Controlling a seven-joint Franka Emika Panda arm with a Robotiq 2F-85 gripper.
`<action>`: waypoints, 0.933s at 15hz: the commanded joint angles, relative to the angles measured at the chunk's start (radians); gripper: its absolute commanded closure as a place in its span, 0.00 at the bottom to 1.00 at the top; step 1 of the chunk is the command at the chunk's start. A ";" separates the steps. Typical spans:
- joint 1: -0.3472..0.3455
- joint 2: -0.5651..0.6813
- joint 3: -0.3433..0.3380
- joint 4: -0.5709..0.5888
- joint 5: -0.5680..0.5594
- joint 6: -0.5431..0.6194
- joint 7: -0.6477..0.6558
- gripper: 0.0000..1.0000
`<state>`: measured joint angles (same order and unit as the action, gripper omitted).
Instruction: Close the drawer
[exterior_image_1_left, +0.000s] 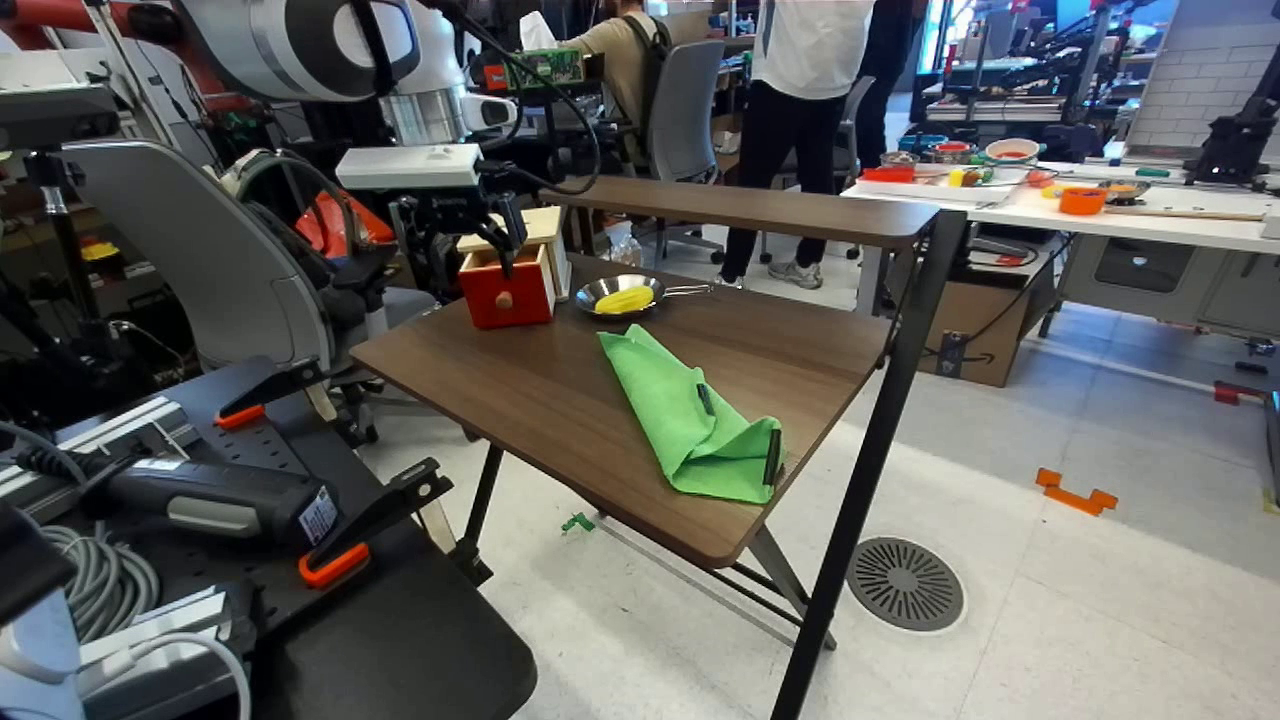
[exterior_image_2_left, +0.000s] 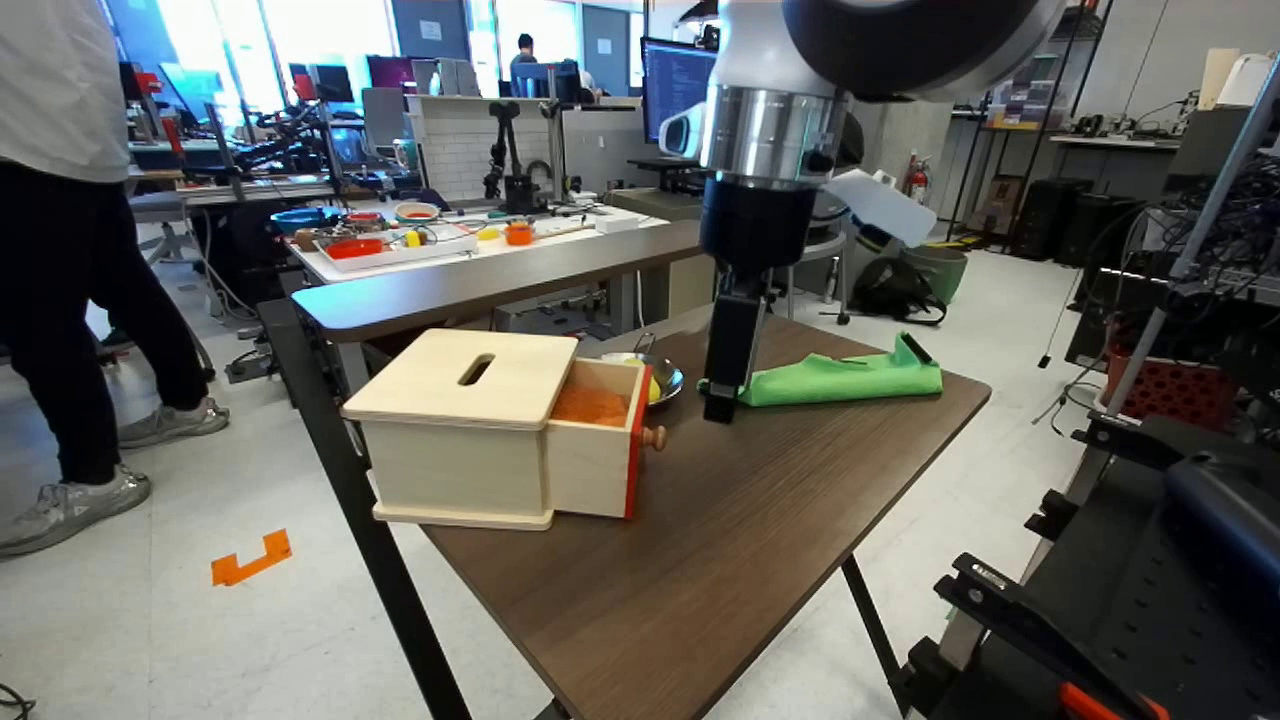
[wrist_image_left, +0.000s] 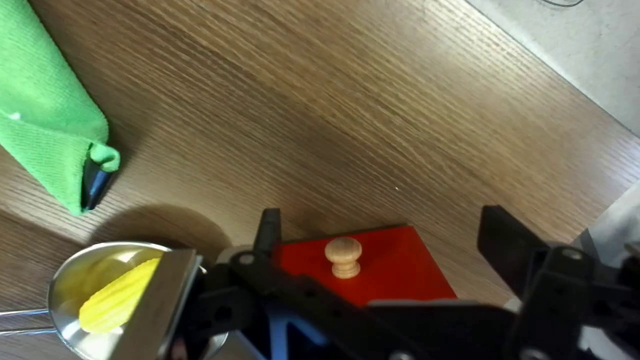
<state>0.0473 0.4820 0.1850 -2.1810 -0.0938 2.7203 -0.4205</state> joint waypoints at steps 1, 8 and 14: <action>-0.035 0.038 0.026 0.009 0.011 0.058 -0.017 0.00; -0.049 0.106 0.033 0.041 -0.016 0.148 -0.029 0.00; -0.042 0.160 0.035 0.074 -0.060 0.217 -0.037 0.00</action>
<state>0.0203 0.6000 0.2037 -2.1406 -0.1209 2.8977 -0.4427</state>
